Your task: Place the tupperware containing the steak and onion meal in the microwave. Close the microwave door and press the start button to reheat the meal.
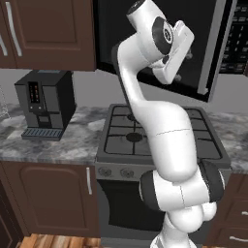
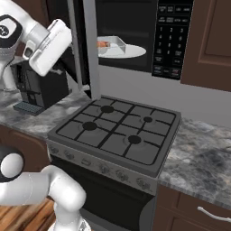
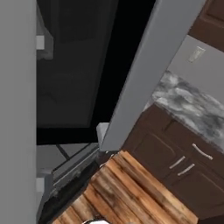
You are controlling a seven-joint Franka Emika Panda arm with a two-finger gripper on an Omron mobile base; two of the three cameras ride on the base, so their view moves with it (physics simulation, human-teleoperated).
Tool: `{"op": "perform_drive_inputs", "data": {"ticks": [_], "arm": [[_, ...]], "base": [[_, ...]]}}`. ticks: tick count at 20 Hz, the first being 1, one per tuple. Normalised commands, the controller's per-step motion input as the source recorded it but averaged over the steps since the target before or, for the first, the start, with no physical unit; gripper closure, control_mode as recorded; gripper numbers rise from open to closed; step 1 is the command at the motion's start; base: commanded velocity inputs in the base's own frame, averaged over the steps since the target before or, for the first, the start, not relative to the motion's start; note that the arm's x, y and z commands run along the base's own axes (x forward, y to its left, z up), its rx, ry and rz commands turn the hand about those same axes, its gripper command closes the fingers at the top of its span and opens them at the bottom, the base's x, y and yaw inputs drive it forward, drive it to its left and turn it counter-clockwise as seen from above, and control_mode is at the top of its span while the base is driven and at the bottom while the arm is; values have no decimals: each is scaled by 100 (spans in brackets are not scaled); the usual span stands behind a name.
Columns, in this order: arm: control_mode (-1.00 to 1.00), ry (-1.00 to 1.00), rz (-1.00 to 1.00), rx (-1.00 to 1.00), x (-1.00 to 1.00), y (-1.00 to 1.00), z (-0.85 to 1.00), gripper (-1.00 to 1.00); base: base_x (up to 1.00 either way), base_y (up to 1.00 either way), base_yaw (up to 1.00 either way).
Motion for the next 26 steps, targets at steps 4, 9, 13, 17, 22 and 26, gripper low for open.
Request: {"op": "perform_drive_inputs", "data": {"ticks": [4, 9, 13, 17, 22, 26], "arm": [[-100, -27, 16, 8, 100, -44, -38, -100], [-100, -49, 22, 1, 80, -34, -81, -100], [-100, -57, 21, 0, 77, -38, -71, -100], [-100, -35, 10, 1, 95, -30, -11, -100], [-100, -3, 0, 2, 100, -16, 28, -100], [-100, 0, 0, 4, 100, -19, 24, -100]], "base": [[0, 0, 0], [0, 0, 0], [0, 0, 0], [0, 0, 0], [0, 0, 0], [0, 0, 0]]}}
